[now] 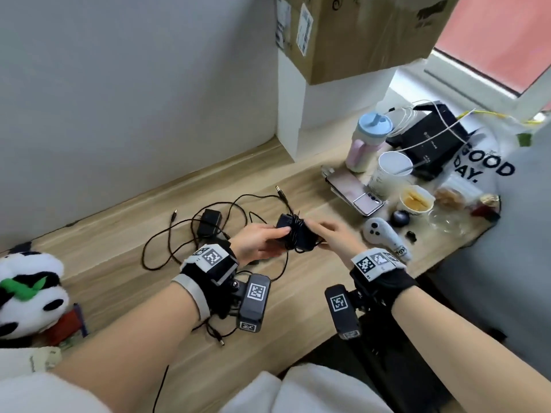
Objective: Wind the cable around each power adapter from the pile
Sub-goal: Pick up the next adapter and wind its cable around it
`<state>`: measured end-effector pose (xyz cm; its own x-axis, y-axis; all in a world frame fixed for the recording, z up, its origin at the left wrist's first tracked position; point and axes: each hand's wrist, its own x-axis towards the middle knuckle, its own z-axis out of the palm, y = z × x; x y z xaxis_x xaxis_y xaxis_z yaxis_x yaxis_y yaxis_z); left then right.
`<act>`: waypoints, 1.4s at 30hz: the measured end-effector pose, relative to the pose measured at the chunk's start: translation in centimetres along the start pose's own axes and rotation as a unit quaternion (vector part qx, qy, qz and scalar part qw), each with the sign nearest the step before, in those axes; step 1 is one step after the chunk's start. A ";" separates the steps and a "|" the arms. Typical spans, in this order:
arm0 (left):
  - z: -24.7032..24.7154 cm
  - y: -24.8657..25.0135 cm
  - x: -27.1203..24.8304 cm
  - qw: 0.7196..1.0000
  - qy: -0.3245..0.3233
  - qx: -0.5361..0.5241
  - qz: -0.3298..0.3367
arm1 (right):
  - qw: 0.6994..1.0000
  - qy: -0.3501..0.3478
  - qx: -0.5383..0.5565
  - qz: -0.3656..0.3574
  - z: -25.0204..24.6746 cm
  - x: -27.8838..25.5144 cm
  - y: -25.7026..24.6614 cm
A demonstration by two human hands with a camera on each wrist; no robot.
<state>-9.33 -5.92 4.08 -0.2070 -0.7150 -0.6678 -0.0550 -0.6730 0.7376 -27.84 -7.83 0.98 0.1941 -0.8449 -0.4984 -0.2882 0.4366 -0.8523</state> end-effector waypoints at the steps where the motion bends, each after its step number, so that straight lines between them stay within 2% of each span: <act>1: 1.1 -0.2 0.5 1.000 -0.005 0.000 -0.002 | 1.000 0.013 0.006 0.006 -0.9 -0.9 0.8; 5: 5.7 -1.0 2.0 1.000 -0.015 0.009 -0.010 | 0.997 0.048 0.044 0.027 -3.6 -4.3 3.7; 11: 12.9 -1.9 2.9 0.996 -0.072 0.034 -0.036 | 0.983 0.104 0.134 0.067 -8.1 -8.7 8.6; 16: 19.0 -3.4 2.9 0.983 -0.143 0.061 -0.099 | 0.963 0.114 0.220 0.106 -12.4 -12.9 12.8; 20: 23.3 -5.8 2.9 0.973 -0.168 0.074 -0.142 | 0.939 0.130 0.290 0.129 -14.9 -16.3 16.7; 24: 26.7 -9.1 3.1 0.965 -0.165 0.106 -0.173 | 0.926 0.143 0.310 0.159 -15.8 -18.8 20.8; 30: 29.2 -13.8 4.9 0.962 -0.116 0.161 -0.185 | 0.895 0.166 0.357 0.209 -15.3 -20.4 25.8; 35: 30.5 -16.3 7.4 0.955 -0.102 0.185 -0.210 | 0.872 0.172 0.387 0.245 -15.1 -19.2 28.5; 39: 31.1 -17.6 9.9 0.949 -0.095 0.207 -0.219 | 0.840 0.192 0.435 0.264 -15.1 -17.5 30.4; 42: 31.6 -18.2 11.8 0.947 -0.092 0.215 -0.222 | 0.827 0.202 0.454 0.261 -15.1 -16.1 31.9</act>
<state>-41.63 3.87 -14.13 -0.2347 -0.3081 -0.9220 -0.5613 -0.7314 0.3873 -54.29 15.00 -15.81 -0.1168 -0.4218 -0.8991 0.6255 0.6720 -0.3965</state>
